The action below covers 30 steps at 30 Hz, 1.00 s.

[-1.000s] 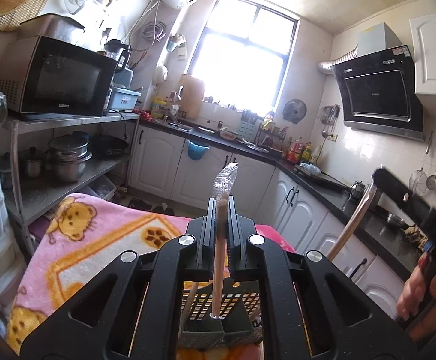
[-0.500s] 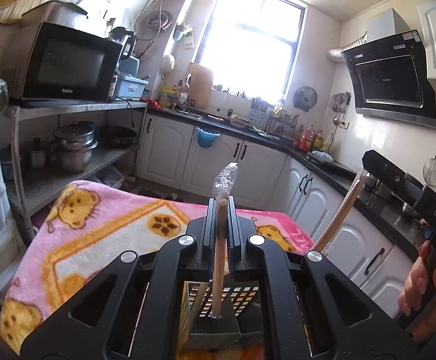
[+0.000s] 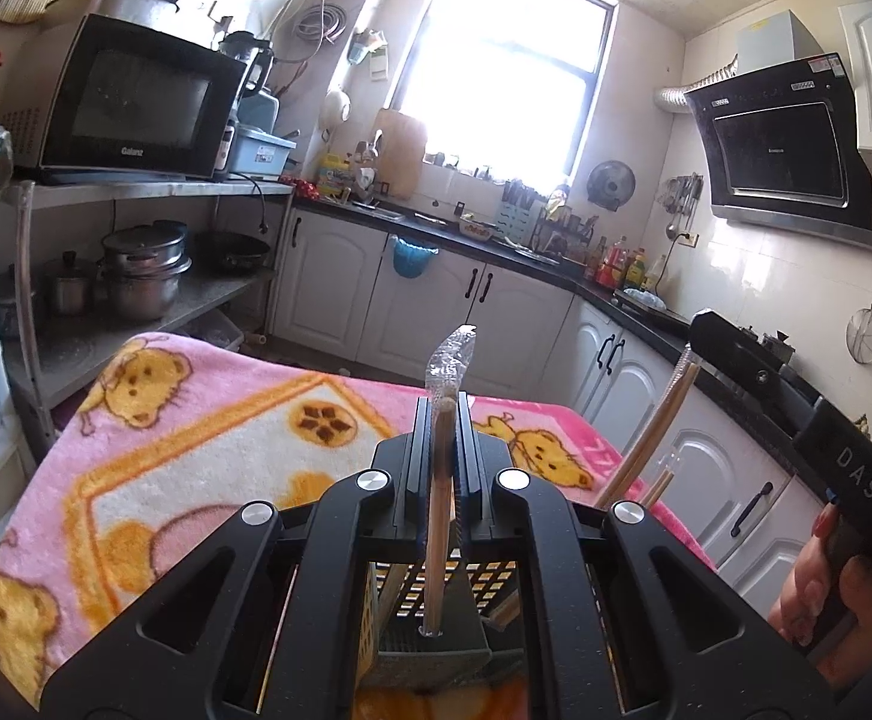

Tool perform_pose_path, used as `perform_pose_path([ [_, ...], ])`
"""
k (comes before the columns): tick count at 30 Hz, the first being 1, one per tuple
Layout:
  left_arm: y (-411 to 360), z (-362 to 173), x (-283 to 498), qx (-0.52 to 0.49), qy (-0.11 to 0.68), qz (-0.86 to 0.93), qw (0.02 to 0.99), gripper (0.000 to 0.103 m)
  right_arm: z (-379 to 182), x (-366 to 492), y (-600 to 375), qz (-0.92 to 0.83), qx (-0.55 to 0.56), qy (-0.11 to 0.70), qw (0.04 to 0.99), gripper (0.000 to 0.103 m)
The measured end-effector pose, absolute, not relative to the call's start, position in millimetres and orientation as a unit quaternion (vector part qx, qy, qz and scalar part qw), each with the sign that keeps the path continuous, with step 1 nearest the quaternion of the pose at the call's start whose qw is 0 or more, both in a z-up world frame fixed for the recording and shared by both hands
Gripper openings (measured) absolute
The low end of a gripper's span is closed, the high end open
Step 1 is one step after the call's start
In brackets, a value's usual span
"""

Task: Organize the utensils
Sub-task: 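Lift both held chopsticks and carry them above the green caddy, then open the left tool over the caddy while the right tool releases its chopstick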

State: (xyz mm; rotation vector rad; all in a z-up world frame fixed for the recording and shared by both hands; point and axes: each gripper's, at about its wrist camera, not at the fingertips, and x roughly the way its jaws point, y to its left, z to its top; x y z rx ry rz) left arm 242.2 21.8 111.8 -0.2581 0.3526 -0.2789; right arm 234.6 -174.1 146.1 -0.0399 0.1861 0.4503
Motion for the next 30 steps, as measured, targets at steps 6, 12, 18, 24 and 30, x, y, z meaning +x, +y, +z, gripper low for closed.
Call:
perform_pose_path([
  [6,20.2,98.9,245.2,-0.130,0.192,-0.140,0.963,0.004,133.5,240.9,-173.3,0.216,-0.008,0.109,0.970,0.005],
  [12,20.3,90.8,245.9,-0.131,0.204,-0.142,0.960,0.004,119.6,242.3,-175.4,0.207,-0.003,0.128,0.970,0.006],
  [18,20.6,85.4,244.8,-0.133,0.214,-0.142,0.957,0.004,111.4,237.2,-186.8,0.196,0.015,0.142,0.970,0.028],
  [24,22.8,84.4,241.1,-0.138,0.222,-0.142,0.955,0.018,103.8,230.6,-200.7,0.186,0.026,0.161,0.969,0.038],
  [30,26.8,87.3,231.0,-0.147,0.214,-0.151,0.954,0.041,94.9,223.9,-210.7,0.181,0.033,0.178,0.967,0.045],
])
